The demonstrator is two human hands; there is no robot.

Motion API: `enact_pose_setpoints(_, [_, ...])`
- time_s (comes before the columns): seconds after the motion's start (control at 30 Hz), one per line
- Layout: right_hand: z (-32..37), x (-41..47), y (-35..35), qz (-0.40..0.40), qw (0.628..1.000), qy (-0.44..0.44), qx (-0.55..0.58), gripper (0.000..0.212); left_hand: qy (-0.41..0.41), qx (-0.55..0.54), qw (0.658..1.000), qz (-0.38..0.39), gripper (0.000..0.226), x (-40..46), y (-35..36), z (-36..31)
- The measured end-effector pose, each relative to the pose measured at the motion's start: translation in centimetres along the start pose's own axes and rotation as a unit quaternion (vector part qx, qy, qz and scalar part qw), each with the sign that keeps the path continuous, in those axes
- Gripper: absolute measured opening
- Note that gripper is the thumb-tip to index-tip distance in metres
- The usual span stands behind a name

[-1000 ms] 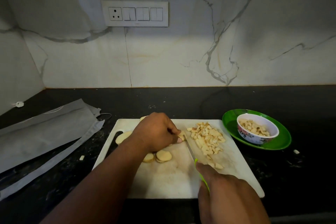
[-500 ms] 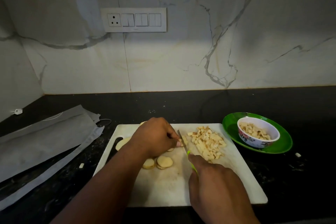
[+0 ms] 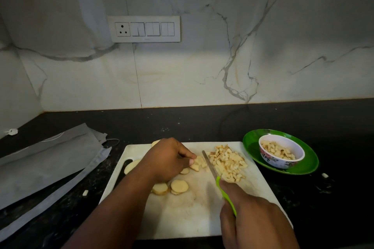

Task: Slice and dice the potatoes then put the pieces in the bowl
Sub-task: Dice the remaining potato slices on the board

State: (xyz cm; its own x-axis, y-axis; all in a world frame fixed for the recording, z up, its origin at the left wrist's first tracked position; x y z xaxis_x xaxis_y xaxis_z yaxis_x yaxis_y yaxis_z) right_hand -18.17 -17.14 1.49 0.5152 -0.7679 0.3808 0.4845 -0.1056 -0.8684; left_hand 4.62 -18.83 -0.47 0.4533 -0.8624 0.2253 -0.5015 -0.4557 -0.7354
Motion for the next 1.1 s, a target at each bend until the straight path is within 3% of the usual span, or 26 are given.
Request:
enact_pose_setpoints(0.1, [0.0,1.1,1.4,-0.092,0.995,-0.037,0.011,0.042,-0.024,-0.034,0.999,-0.025,0.013,0.1,-0.2,0.1])
enact_pose_setpoints(0.17, [-0.4,1.3,1.9,-0.111,0.993,-0.02,0.033,0.04,-0.028,-0.042,0.998,-0.024,0.012,0.2,-0.2,0.1])
enact_pose_setpoints(0.3, [-1.0,1.1,2.4,-0.089,0.994,-0.017,0.058,0.048,-0.023,-0.053,0.998,-0.011,0.01,0.1,-0.1,-0.2])
enact_pose_setpoints(0.47, [-0.6,0.8,2.8,-0.063,0.995,-0.025,0.069,0.045,-0.01,-0.005,1.0,0.017,0.03,0.0,-0.5,0.1])
enact_pose_setpoints(0.7, [-0.8,1.6,2.5,-0.055,0.998,-0.029,0.025,0.045,-0.021,-0.011,1.0,0.012,0.014,0.2,-0.3,0.2])
enact_pose_setpoints(0.8, [0.4,0.8,3.0,0.006,0.998,-0.053,0.019,0.043,-0.02,-0.004,1.0,0.005,0.012,0.2,-0.2,0.1])
enact_pose_setpoints(0.9, [0.9,1.3,2.9,-0.059,0.994,-0.08,0.054,0.051,-0.015,0.007,1.0,-0.005,0.011,0.2,-0.1,-0.2])
enact_pose_setpoints(1.1, [1.2,0.6,2.3,0.07,0.997,-0.038,0.011,0.05,-0.011,0.026,0.999,-0.029,0.009,0.2,0.1,-0.4])
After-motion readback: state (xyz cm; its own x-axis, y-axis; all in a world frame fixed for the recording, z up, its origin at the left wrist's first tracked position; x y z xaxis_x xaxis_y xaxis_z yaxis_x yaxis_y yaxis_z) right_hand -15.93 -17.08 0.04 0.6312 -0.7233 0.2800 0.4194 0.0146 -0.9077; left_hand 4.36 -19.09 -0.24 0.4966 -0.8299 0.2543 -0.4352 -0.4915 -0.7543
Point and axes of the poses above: each hand's wrist, its own x-axis towards the middle knuckle, its own y-axis out of the palm, z = x × y, the point moved 5 cm from there along x, towards the middle knuckle, and after that the axes turned 11 degrees about -z, right-handed, at the moved point
